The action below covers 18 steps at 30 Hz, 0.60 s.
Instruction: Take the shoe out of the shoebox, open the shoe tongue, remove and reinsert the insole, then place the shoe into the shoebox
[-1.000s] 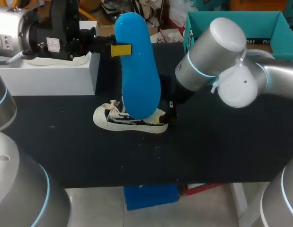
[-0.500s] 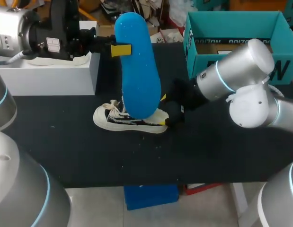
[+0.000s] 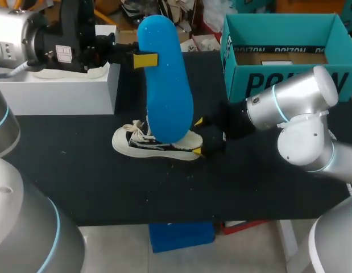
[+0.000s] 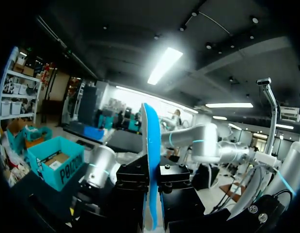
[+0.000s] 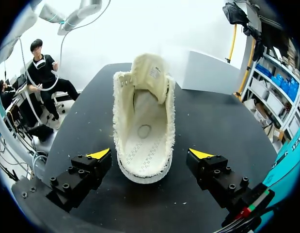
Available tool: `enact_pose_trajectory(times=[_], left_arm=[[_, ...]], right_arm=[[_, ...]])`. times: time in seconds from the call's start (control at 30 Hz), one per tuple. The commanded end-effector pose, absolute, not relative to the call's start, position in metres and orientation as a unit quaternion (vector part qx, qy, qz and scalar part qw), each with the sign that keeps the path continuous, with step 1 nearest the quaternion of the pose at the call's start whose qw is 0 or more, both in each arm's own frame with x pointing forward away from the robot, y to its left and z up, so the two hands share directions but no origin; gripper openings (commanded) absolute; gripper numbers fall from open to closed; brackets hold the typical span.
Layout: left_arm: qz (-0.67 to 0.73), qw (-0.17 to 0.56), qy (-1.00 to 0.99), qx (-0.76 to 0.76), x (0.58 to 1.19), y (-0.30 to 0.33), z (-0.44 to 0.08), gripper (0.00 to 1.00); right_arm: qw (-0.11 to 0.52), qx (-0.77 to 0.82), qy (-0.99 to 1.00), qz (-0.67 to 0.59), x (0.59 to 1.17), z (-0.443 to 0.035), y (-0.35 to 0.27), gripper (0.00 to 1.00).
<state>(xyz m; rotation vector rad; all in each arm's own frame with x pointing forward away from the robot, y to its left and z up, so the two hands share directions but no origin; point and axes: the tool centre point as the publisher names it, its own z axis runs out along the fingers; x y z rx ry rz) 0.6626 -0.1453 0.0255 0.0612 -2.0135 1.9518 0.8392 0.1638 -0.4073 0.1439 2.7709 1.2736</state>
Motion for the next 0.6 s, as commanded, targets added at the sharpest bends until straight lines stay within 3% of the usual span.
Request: enact_pose_trajectory(times=[0.03, 0.6], left_arm=[[0.686, 0.167, -0.708, 0.022, 0.6624, -0.1464, 0.0241, 0.0], [0.686, 0.167, -0.708, 0.022, 0.6624, -0.1464, 0.0241, 0.0]], right_arm=[[0.045, 0.049, 0.899, 0.434, 0.8394, -0.4156, 0.1654, 1.0], [0.037, 0.06, 0.896, 0.438, 0.8403, -0.4252, 0.1658, 1.0]])
